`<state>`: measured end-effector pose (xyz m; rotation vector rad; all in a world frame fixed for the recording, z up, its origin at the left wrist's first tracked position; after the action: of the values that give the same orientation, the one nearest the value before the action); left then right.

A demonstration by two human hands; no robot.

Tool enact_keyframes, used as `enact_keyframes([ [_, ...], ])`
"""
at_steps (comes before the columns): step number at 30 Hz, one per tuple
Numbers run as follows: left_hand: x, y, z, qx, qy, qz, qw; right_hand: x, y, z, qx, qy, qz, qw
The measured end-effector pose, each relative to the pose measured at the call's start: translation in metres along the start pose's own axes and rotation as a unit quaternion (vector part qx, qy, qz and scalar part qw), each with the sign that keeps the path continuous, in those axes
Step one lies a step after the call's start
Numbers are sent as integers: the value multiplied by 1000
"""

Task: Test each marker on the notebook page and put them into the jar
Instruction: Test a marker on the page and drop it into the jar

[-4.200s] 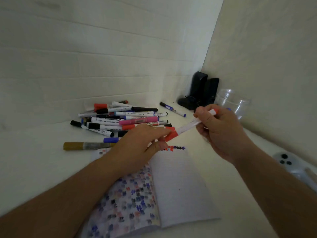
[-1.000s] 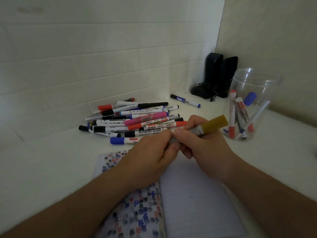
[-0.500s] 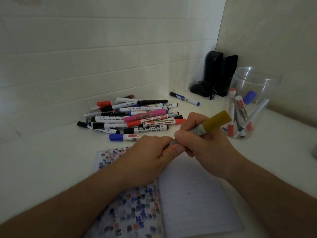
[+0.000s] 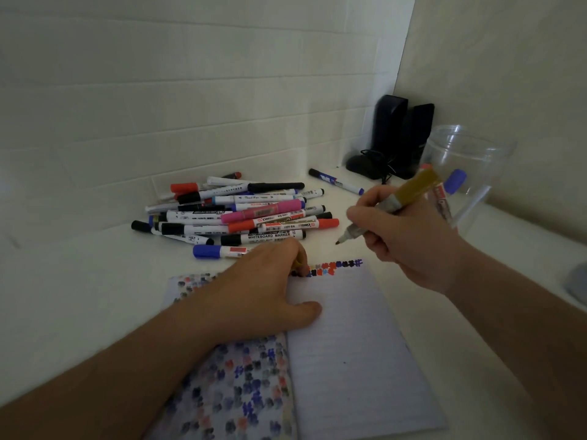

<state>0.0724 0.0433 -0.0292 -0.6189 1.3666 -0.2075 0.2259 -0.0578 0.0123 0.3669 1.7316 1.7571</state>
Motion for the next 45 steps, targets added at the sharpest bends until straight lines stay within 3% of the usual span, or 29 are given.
enact_keyframes([
  [4,2,3,1,8,-3,7,1000,6,-23,4,12,20,-152,988],
  [10,4,7,4,15,-6,7,1000,-1,-34,6,-2,-70,-208,976],
  [26,5,6,4,14,-4,3,1000,4,-35,8,-9,-58,-253,966],
  [33,4,5,4,14,-4,1,1000,0,-37,6,-1,-65,-193,979],
  [38,5,5,4,16,-6,3,1000,6,-36,5,-2,-43,-215,976],
  [45,6,5,4,17,-3,8,1000,2,-35,7,-10,-68,-238,969],
])
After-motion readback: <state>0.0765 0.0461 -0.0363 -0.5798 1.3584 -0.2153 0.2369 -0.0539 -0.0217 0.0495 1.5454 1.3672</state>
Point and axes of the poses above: each hand's wrist, its own z-axis towards the middle knuckle, its own x-axis out of the palm, y = z × x, the point moved 8 cm from there along z, towards the middle knuckle, and after that the axes turned 4 degrees about -z, right-handed, at the moved point
